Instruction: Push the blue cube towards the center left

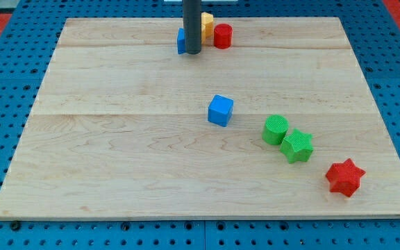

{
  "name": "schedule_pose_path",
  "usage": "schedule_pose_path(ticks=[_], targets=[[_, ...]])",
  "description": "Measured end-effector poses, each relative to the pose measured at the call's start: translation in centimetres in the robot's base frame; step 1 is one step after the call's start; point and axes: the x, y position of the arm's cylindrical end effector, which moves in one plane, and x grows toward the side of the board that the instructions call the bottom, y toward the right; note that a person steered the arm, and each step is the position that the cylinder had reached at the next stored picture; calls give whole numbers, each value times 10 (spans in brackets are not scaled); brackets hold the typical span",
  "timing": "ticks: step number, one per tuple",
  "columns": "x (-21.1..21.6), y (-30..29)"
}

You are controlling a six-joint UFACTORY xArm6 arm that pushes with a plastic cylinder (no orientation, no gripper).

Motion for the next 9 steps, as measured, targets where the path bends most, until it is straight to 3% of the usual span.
schedule_pose_path(ticks=[1, 6, 7, 8, 9], targets=[[33, 0], [37, 42], [57, 59], [121, 77], [167, 57]])
